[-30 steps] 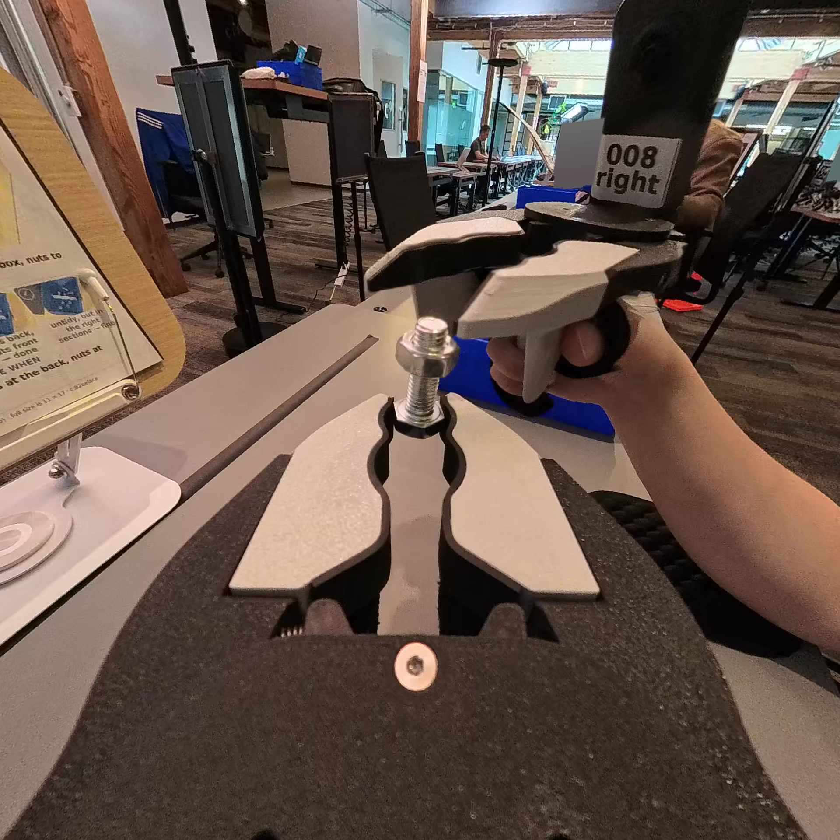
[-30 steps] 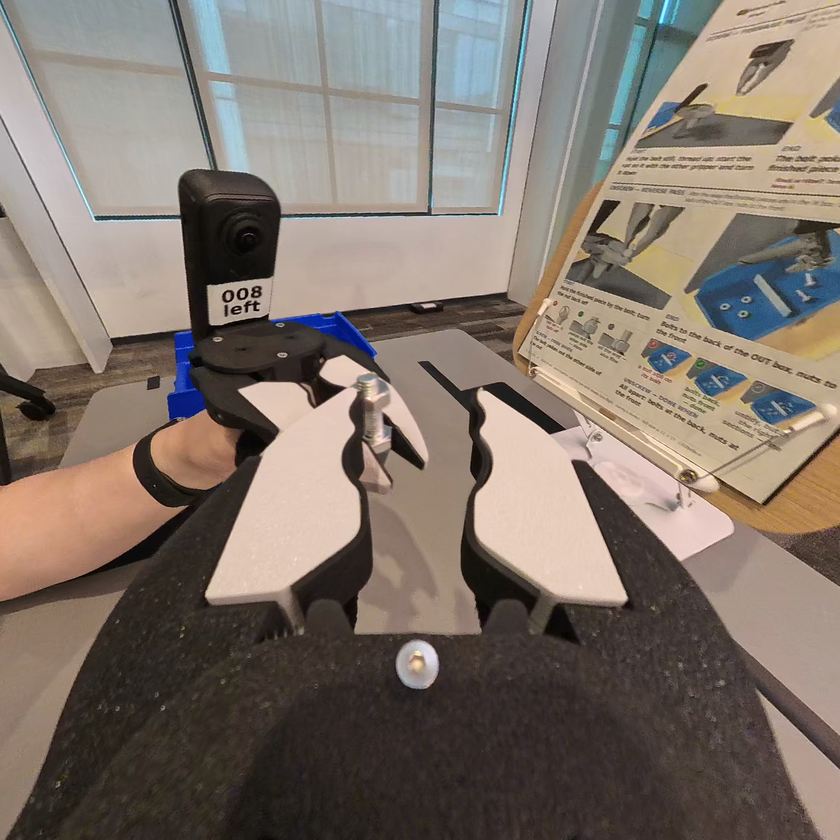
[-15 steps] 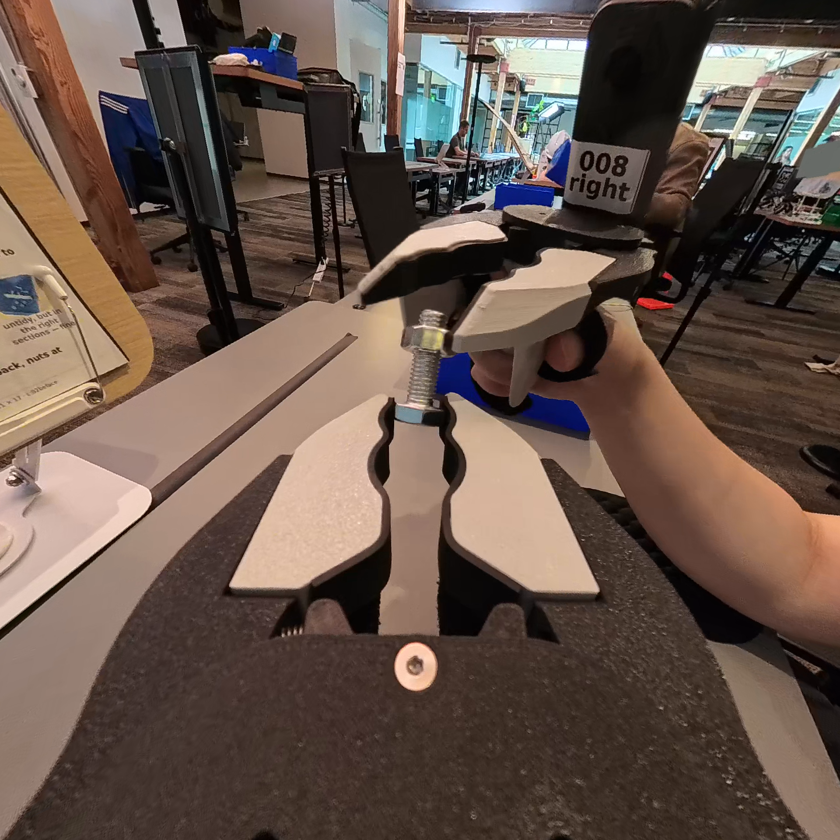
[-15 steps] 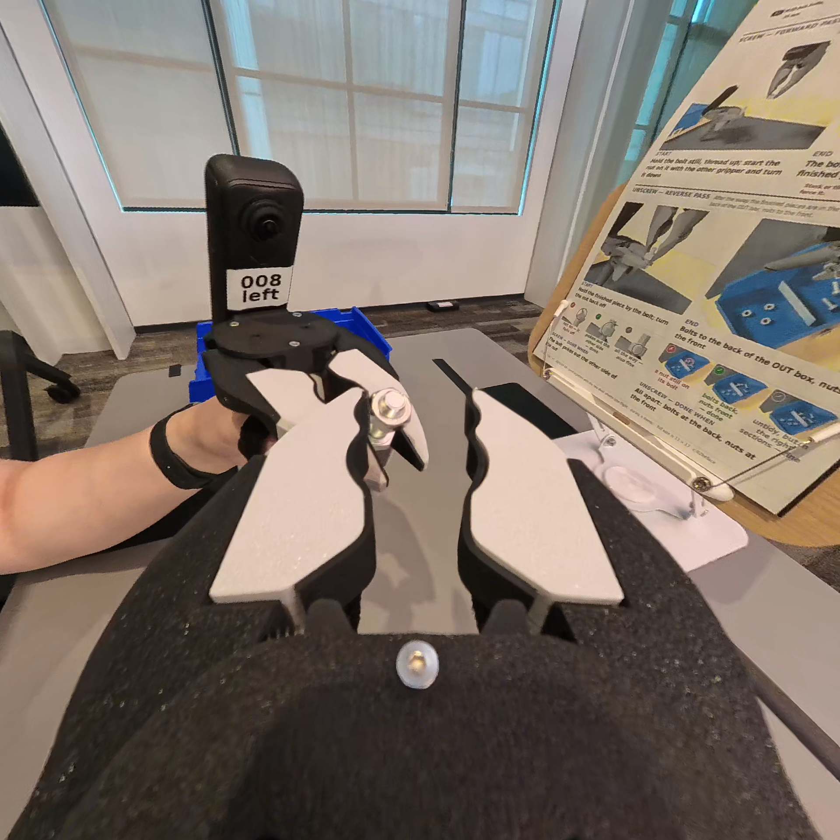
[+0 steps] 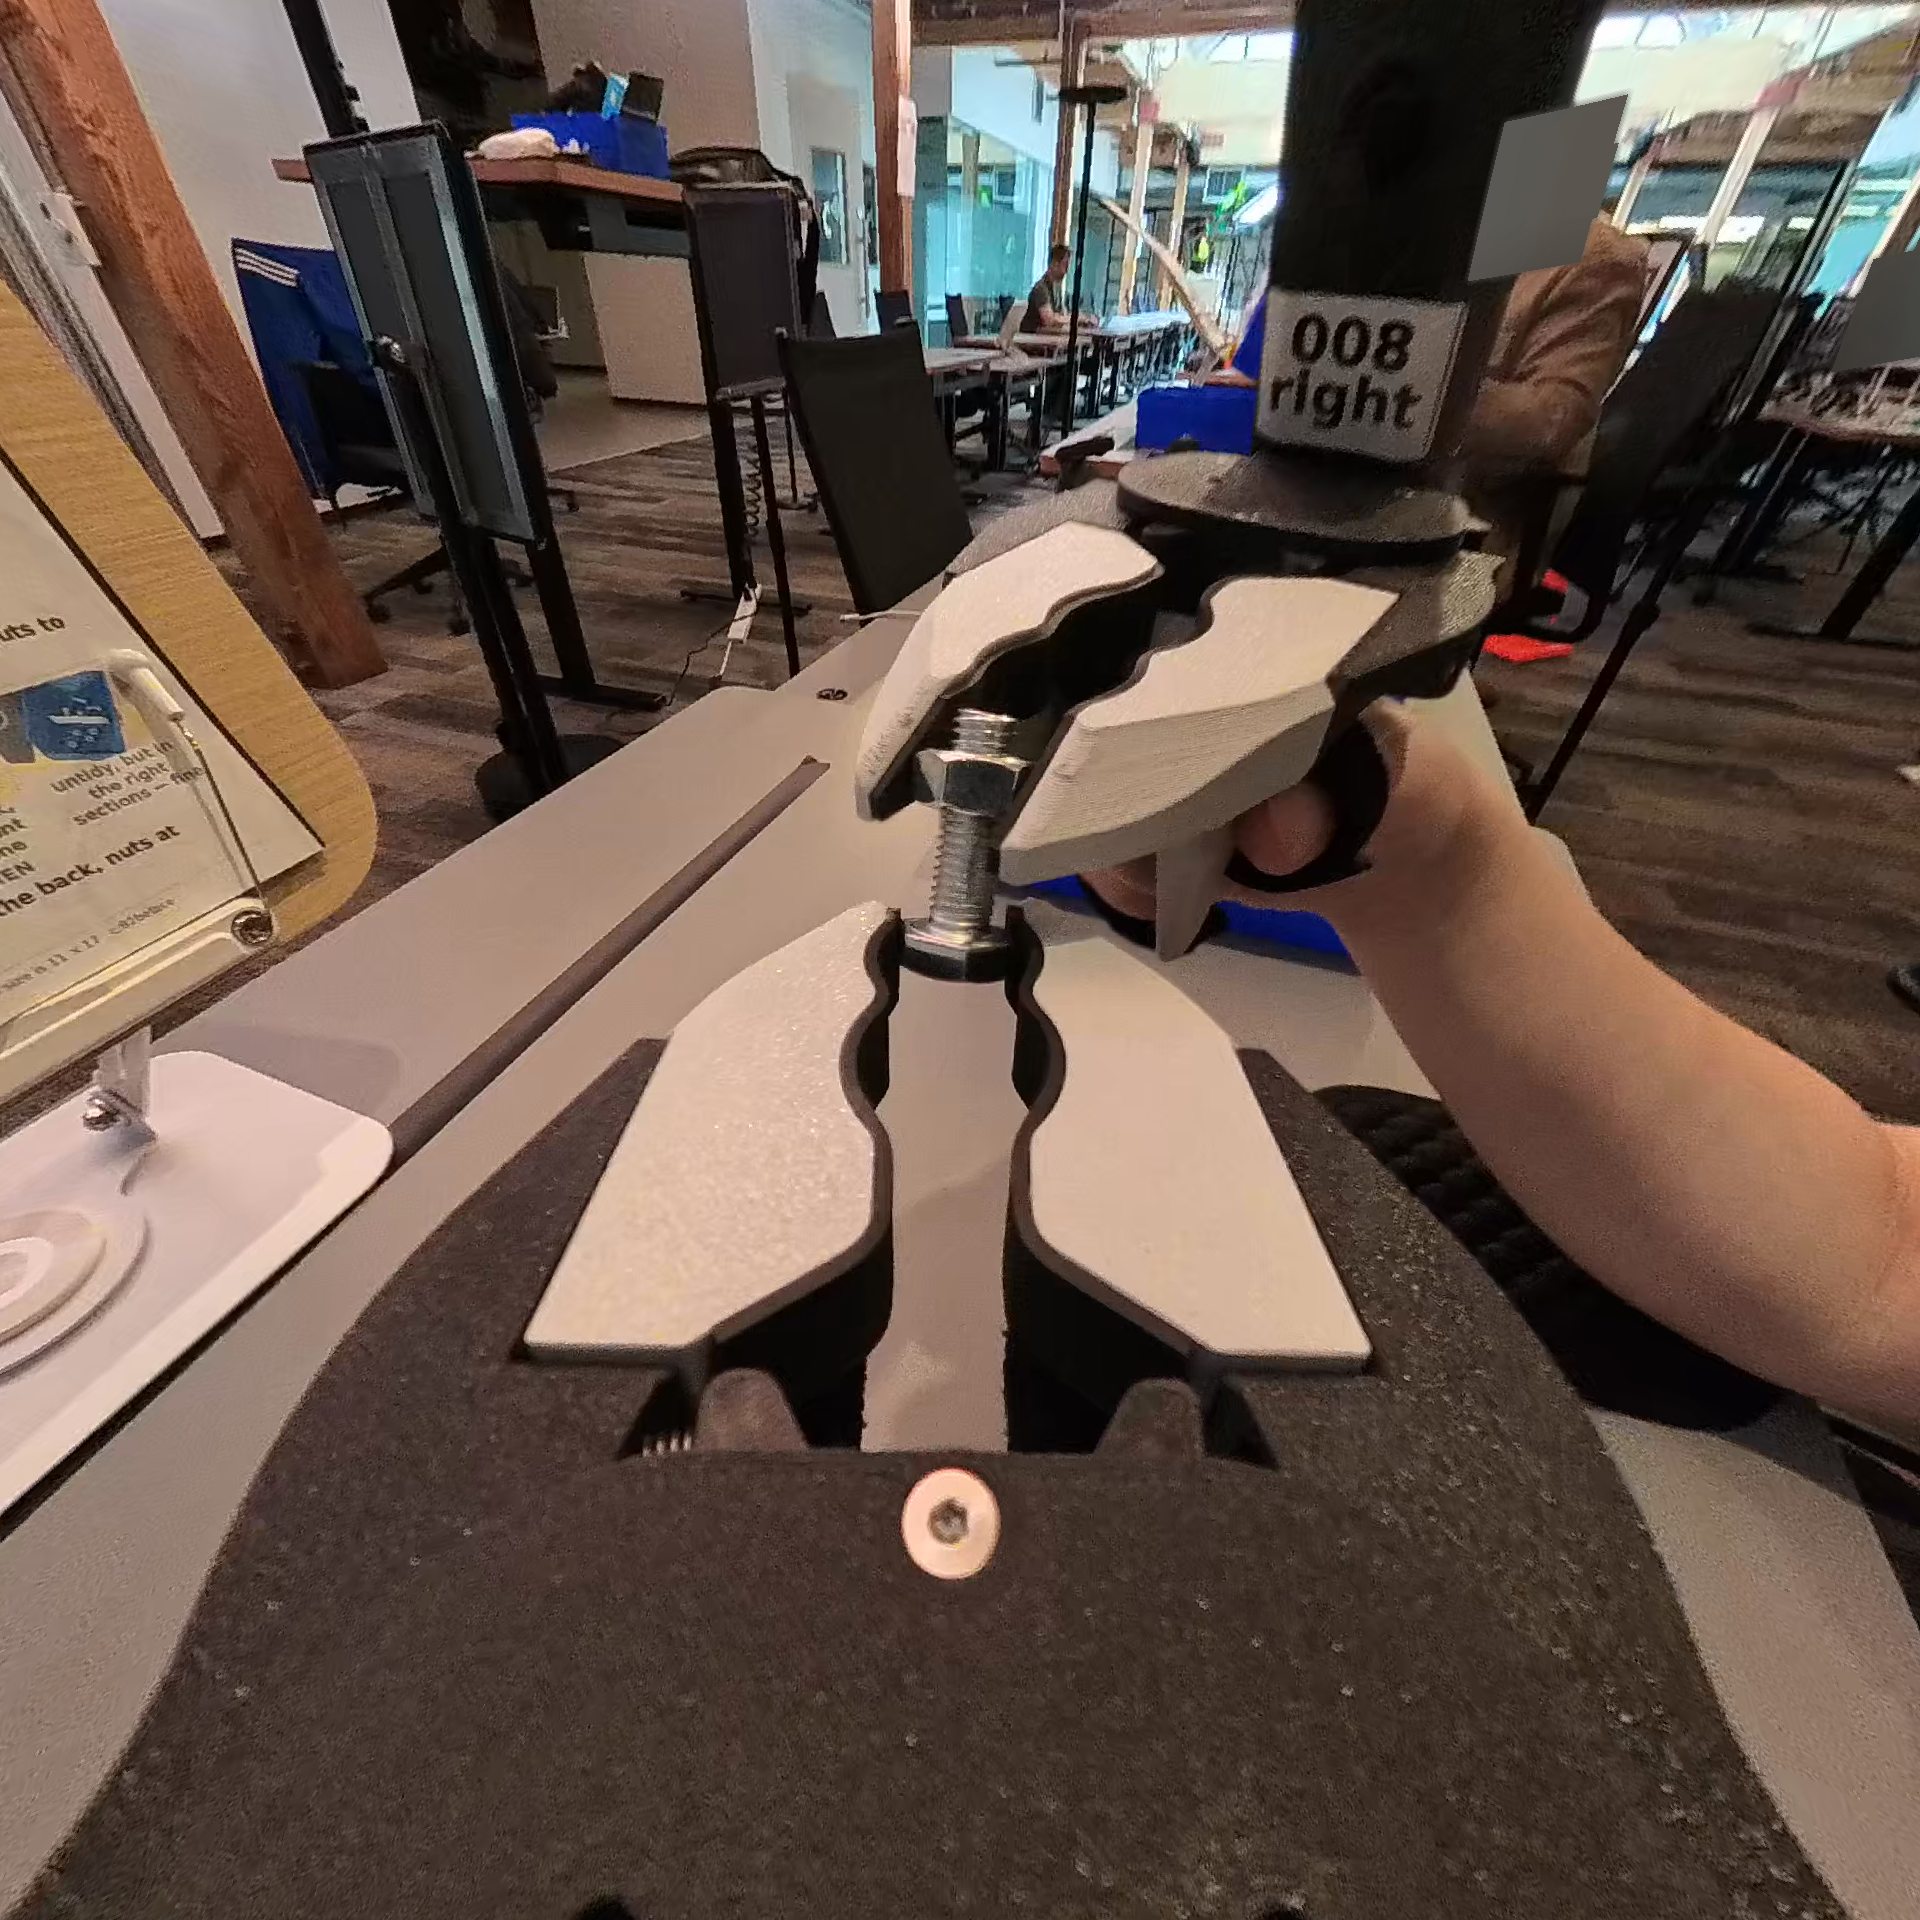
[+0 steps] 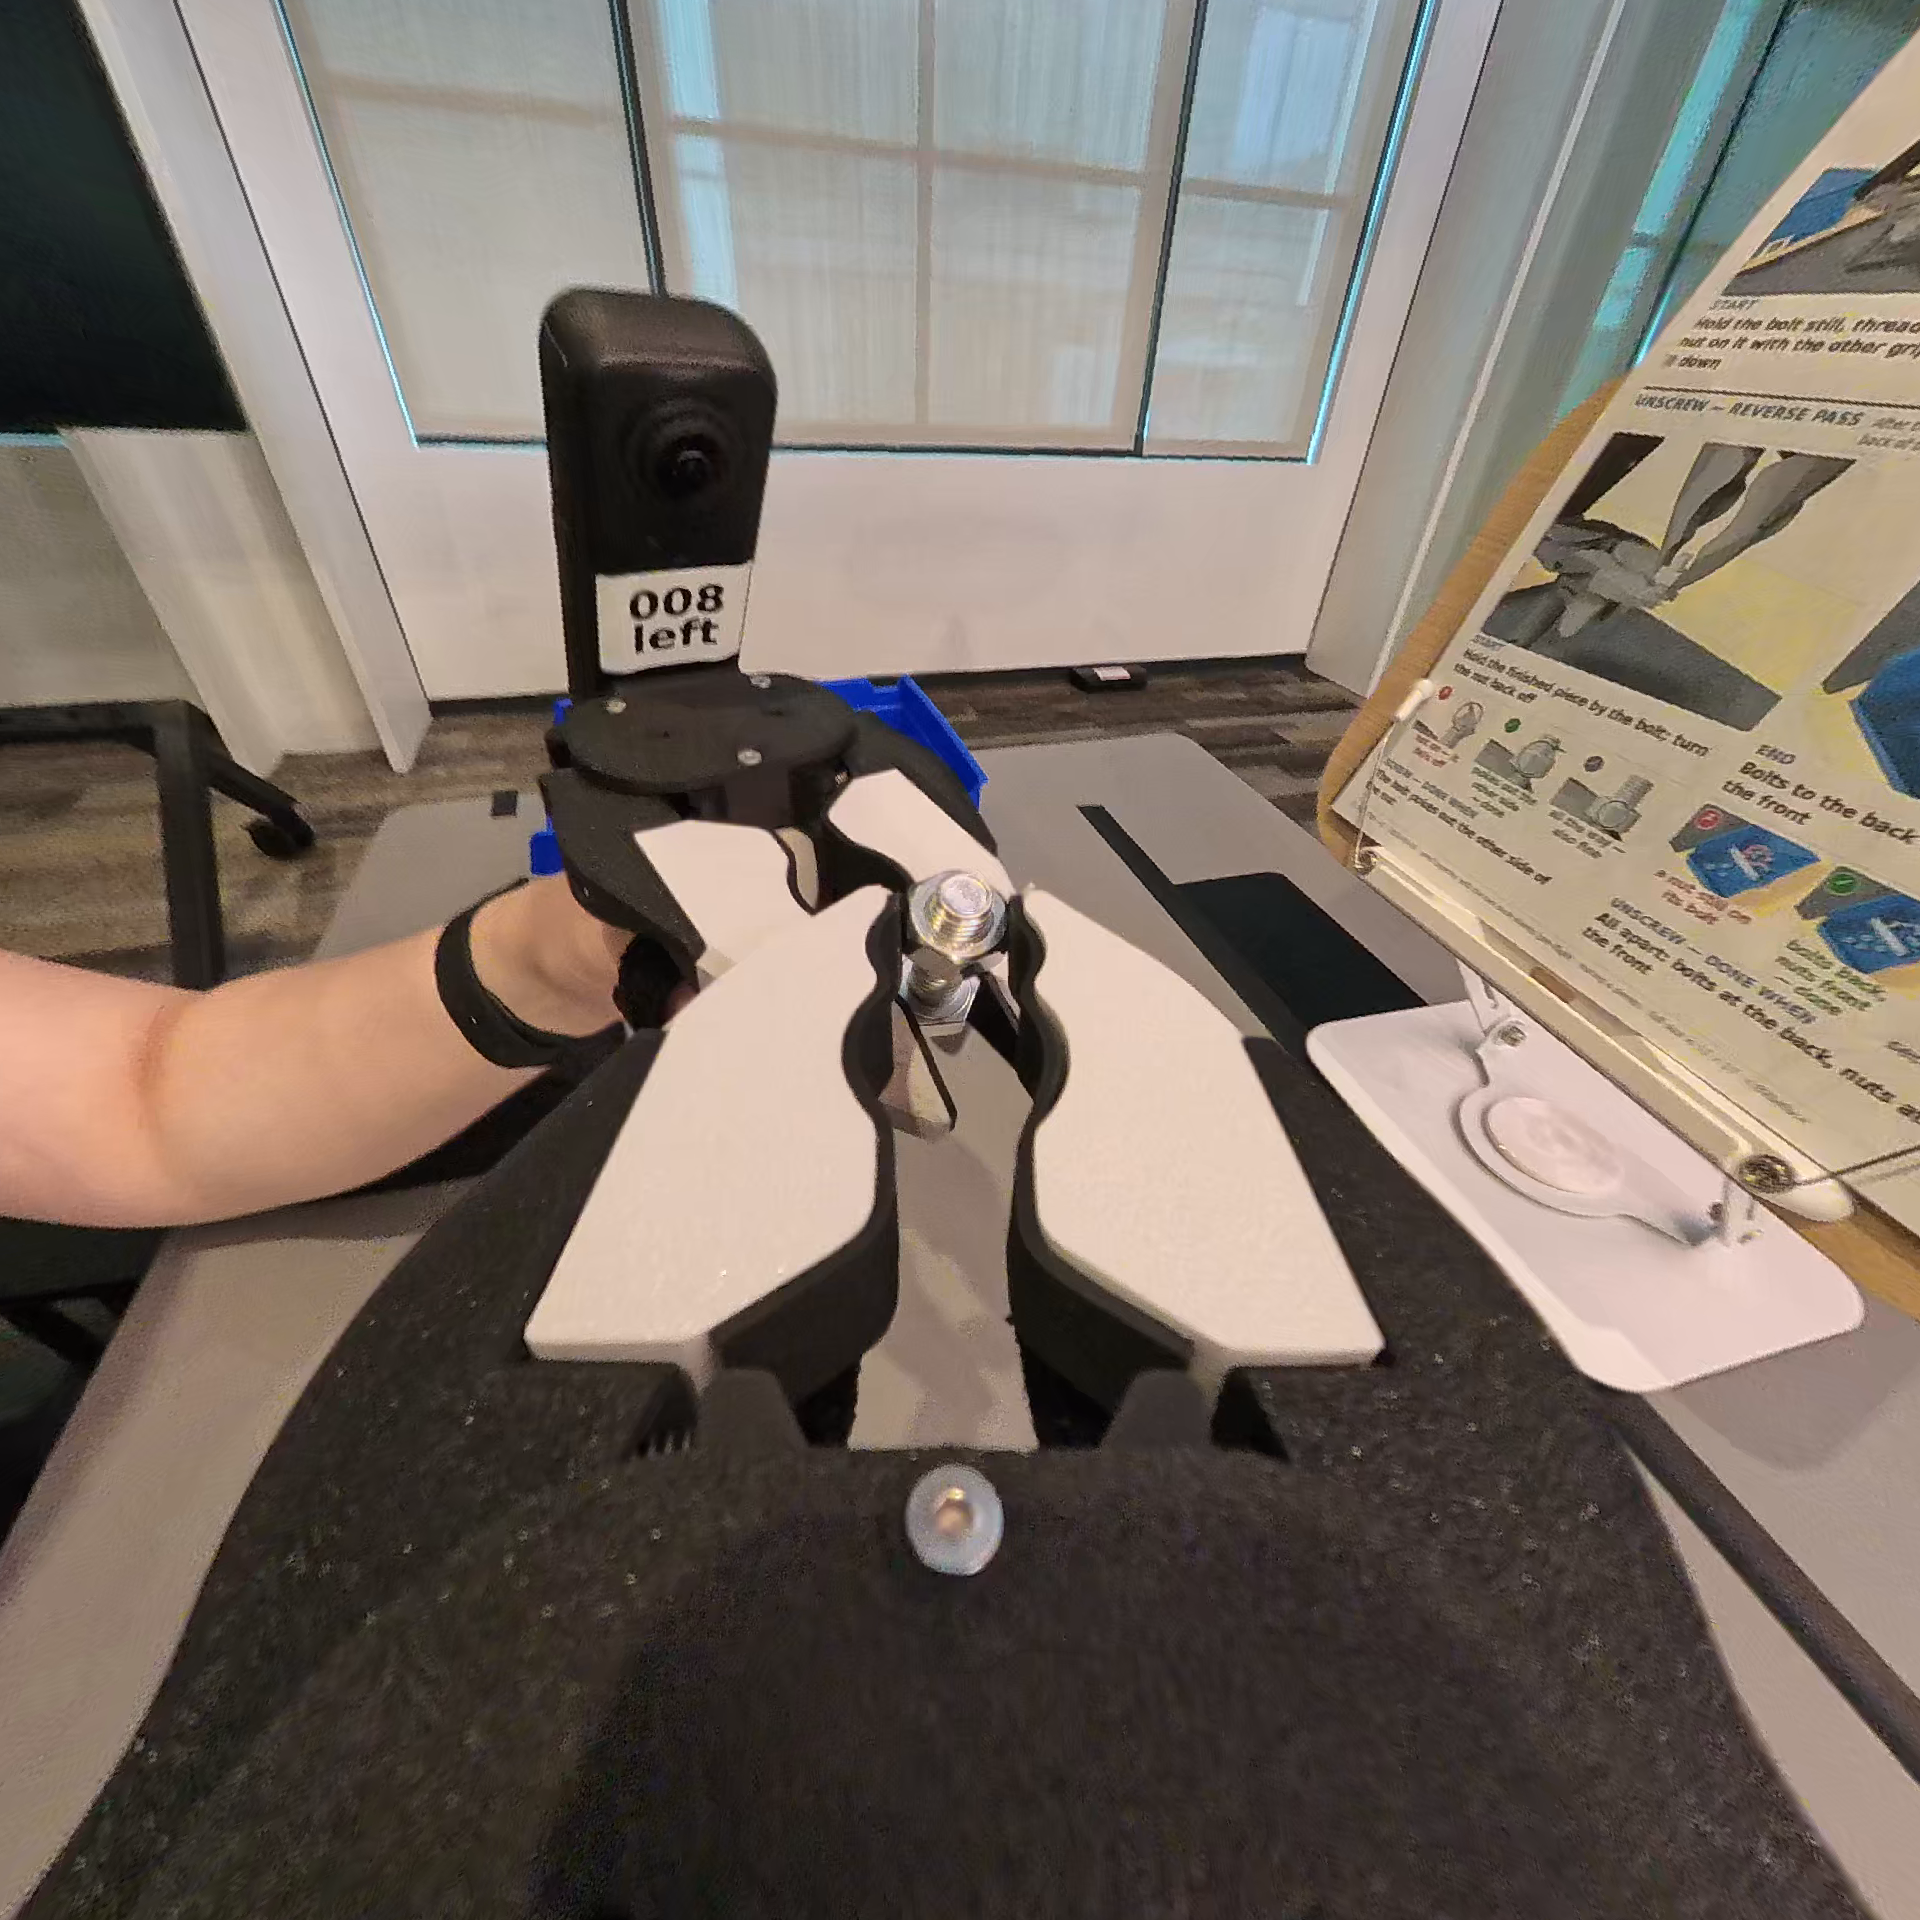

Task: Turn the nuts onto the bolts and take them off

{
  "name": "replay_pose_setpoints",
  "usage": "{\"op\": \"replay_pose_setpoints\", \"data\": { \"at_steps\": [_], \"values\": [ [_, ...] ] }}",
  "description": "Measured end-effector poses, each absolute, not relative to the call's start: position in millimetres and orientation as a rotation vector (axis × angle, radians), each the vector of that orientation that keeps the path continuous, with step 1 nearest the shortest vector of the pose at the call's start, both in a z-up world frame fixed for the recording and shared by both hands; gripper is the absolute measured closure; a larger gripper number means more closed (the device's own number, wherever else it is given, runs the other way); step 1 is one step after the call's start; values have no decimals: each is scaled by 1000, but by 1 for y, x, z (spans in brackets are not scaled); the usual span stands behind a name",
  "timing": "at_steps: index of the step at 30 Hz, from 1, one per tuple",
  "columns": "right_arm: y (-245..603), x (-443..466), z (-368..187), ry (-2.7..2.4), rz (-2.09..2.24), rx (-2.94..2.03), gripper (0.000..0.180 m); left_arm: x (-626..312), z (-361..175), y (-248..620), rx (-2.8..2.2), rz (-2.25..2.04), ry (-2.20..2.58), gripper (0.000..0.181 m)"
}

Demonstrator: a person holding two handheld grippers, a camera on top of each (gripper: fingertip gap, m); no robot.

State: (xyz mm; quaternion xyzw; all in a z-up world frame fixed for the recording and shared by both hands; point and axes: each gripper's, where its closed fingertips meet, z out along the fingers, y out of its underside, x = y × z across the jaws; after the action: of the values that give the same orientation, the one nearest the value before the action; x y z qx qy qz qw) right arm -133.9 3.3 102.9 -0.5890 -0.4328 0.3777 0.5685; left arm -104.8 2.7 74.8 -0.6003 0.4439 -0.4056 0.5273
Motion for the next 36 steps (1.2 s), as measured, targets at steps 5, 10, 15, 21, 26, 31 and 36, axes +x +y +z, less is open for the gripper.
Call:
{"op": "replay_pose_setpoints", "data": {
  "at_steps": [5,10,15,21,26,31,36],
  "values": [
    [2,-135,100,-1047,820,-1413,161,-104,70,2,-1446,-882,1106,162],
    [3,-137,95,-1069,797,-1435,161,-101,65,3,-1455,-809,1132,162],
    [2,-137,96,-1072,785,-1425,162,-101,68,5,-1448,-830,1095,159],
    [1,-138,103,-1060,782,-1383,162,-102,74,3,-1434,-891,1068,155],
    [0,-139,103,-1057,797,-1378,162,-100,71,2,-1437,-878,1083,156],
    [0,-140,102,-1065,795,-1379,162,-98,70,2,-1436,-863,1087,166],
    [-1,-141,104,-1068,781,-1359,162,-98,73,1,-1419,-887,1077,166]
  ]
}}
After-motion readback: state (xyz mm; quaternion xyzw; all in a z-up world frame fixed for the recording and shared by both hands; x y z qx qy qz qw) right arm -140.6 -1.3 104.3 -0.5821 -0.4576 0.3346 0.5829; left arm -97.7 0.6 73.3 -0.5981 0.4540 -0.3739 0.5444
